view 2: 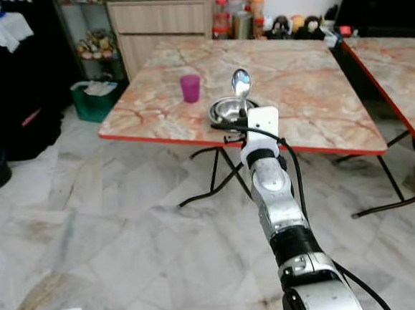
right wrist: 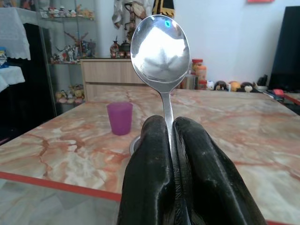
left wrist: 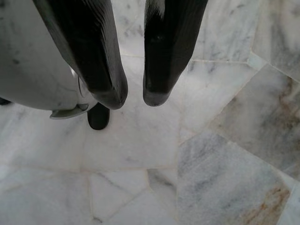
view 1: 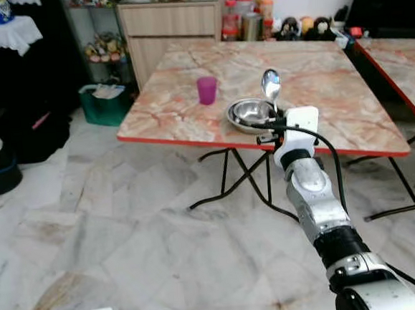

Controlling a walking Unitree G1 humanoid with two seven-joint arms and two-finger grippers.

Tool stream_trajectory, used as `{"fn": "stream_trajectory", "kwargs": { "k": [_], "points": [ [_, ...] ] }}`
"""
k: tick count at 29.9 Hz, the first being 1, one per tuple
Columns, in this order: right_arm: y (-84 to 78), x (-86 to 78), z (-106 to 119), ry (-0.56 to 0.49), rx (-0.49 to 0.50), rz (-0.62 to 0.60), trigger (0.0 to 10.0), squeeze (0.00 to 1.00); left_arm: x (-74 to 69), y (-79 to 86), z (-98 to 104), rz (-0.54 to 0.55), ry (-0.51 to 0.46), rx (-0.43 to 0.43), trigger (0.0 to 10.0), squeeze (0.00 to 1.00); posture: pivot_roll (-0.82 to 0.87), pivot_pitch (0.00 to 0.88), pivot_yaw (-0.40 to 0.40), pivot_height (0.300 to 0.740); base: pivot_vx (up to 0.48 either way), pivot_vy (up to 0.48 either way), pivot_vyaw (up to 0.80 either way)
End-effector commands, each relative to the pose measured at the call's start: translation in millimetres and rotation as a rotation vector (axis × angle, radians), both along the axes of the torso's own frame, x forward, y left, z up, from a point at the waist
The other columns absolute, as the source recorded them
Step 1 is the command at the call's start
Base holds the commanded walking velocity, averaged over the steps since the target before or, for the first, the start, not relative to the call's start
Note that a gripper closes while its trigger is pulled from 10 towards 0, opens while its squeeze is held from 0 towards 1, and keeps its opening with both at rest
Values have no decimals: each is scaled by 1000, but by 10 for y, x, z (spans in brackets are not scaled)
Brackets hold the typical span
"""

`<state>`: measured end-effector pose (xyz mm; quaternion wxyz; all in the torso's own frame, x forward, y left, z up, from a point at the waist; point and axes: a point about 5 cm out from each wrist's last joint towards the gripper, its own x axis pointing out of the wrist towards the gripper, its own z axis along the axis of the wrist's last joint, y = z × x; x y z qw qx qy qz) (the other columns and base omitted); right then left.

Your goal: Setting the table

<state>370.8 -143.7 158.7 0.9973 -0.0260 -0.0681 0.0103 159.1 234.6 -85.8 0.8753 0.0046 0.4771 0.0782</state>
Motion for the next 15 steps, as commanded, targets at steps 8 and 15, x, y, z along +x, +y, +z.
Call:
{"fn": "stream_trajectory", "kwargs": {
  "k": [8, 15],
  "points": [
    [-86, -1, 18, -6, 12, -27, 10000, 0, 2, -18, -4, -11, 3, 1, 10000, 0, 36, 0, 9, 740, 180, 0, 0],
    [-102, -1, 2, 2, 12, -38, 10000, 0, 2, -17, -4, -10, 5, -1, 10000, 0, 38, 0, 11, 740, 267, 0, 0]
  ]
}}
